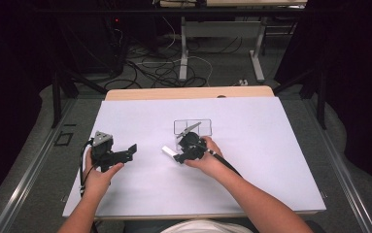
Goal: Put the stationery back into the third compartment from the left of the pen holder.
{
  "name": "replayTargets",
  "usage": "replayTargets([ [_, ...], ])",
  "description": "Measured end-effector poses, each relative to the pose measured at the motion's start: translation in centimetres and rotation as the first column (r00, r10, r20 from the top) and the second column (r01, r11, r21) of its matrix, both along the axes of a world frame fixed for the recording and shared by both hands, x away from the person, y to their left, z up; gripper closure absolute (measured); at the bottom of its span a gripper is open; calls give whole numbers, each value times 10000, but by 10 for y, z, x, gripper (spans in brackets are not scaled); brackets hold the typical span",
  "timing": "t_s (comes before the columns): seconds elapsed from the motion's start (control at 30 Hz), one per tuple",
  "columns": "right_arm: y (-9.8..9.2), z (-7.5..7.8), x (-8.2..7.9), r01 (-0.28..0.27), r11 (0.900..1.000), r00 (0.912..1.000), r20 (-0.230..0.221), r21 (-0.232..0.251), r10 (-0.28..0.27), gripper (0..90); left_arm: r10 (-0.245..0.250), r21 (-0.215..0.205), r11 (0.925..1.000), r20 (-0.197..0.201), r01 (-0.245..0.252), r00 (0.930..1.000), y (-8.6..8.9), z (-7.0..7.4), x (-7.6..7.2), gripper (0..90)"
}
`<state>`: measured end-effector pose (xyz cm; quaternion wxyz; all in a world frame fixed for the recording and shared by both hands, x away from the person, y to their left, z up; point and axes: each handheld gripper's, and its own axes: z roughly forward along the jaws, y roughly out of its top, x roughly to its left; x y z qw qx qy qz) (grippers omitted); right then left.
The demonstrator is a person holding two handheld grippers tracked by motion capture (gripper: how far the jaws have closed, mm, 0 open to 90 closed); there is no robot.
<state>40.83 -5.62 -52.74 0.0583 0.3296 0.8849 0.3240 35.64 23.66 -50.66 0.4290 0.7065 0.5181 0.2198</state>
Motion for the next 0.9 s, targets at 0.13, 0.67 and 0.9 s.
replayTargets([
  [0.13,7,-4,0,105,9998,9999,-113,-163,-107,538,-2,19,10000,-35,2,10000,0,0,0,31],
  [0.67,21,-15,3,57,9965,9999,-141,-833,-69,612,-3,-26,10000,5,3,10000,1,0,0,31],
  [0.9,21,-17,3,88,9957,9998,-153,-927,-103,647,1,5,10000,-34,-1,10000,0,0,0,32],
])
